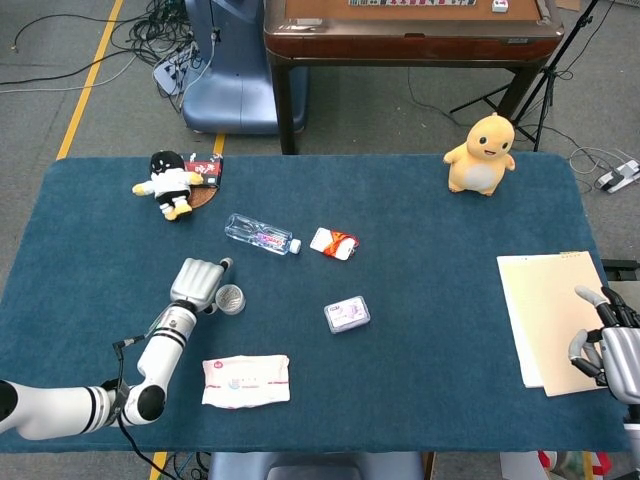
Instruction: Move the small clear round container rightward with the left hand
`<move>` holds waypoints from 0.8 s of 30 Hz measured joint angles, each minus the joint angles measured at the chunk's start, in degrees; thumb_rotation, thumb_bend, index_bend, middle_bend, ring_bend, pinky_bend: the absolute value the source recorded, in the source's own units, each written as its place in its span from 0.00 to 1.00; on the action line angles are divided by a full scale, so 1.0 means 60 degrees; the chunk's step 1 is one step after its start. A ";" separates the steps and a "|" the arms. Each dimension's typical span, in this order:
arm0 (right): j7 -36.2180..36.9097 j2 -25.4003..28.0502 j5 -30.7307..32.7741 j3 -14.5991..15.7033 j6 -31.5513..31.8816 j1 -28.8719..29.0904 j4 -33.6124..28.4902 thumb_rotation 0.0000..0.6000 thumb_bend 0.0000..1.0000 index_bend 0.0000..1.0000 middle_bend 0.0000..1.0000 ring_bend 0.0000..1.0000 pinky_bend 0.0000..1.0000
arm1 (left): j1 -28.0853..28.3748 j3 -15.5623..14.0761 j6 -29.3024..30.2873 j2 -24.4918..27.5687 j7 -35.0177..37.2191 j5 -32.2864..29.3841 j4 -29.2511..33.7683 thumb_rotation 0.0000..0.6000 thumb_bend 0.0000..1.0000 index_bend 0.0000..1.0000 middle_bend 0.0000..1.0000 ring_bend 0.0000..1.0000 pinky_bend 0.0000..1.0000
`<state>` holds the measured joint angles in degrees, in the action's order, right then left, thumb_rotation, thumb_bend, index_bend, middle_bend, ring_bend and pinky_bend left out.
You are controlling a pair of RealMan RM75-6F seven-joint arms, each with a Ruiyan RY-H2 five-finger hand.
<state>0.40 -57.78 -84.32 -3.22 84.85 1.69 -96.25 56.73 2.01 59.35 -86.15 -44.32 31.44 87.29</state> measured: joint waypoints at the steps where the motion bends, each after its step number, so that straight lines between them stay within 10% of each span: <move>1: 0.0004 0.0002 -0.0001 -0.0001 0.0004 -0.0002 0.0000 1.00 0.08 0.23 0.19 0.07 0.23 | -0.0014 0.0050 0.0028 -0.0056 0.0031 0.0067 -0.0022 1.00 0.20 0.18 1.00 1.00 1.00; 24: 0.0120 0.0051 -0.0045 0.0015 -0.0002 -0.0008 0.0006 1.00 0.08 0.23 0.20 0.07 0.23 | -0.0042 0.0695 0.0509 -0.0946 -0.0075 0.1088 0.0186 1.00 0.17 0.18 1.00 1.00 1.00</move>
<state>1.12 -57.47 -84.59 -3.13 84.84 1.64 -96.22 56.48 6.18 62.40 -91.82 -44.77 37.96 88.41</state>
